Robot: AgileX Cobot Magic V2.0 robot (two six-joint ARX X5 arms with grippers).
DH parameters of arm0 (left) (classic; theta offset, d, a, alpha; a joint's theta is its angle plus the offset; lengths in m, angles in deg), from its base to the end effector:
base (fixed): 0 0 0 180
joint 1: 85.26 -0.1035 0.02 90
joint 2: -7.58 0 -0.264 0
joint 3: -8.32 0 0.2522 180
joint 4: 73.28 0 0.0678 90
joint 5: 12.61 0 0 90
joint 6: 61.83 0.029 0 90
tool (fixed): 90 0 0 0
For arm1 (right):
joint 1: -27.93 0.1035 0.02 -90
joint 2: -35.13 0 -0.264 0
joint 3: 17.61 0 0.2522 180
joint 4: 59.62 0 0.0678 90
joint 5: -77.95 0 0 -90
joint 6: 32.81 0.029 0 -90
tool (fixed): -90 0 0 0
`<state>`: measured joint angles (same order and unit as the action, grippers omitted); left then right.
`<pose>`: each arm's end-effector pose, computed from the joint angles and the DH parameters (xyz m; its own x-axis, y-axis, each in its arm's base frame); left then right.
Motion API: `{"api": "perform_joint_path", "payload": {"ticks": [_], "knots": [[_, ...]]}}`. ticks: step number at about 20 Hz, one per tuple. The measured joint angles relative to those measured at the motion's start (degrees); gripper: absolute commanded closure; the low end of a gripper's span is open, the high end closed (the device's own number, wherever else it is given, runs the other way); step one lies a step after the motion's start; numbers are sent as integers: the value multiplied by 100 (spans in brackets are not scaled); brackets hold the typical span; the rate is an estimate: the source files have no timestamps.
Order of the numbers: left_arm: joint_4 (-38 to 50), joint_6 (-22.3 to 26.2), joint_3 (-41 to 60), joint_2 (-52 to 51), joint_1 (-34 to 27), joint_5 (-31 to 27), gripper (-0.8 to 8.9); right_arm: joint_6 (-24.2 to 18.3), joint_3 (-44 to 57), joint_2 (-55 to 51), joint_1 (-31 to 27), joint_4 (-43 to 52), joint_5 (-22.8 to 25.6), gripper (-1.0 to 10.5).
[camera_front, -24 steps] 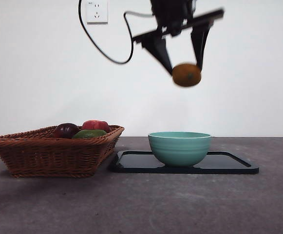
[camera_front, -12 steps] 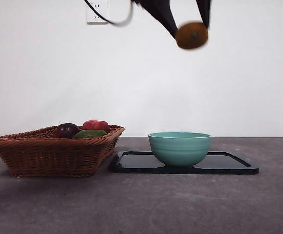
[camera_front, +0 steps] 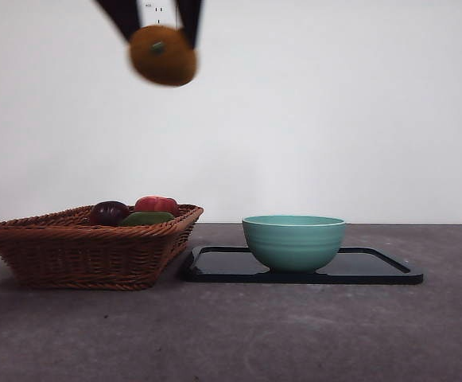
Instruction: Pick up the wifruite, put it on the bowl, pick up the plate, put it on desk
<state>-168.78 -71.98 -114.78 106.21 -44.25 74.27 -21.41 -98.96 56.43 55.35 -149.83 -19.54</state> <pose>0.2430 -0.2092 0.3775 0.2806 -0.1719 -0.9443 0.5061 0.8625 -0.0066 -0.0165 -0.0043 0.3694 0.7009 0.5105 -0.4981 -0.4575 0.8576 0.2351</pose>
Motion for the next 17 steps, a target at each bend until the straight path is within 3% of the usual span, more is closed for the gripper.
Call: {"api": "perform_joint_path", "payload": {"ticks": [3, 9, 17], "knots": [[59, -17, 815, -240, -402, -9, 534, 2, 0, 0, 0, 0, 0, 396], [1799, -151, 1923, -275, -1023, -17, 534, 2, 0, 0, 0, 0, 66, 396], [2190, -144, 1978, 809, -1777, -22, 534, 0, 0, 0, 0, 0, 149, 396]]}}
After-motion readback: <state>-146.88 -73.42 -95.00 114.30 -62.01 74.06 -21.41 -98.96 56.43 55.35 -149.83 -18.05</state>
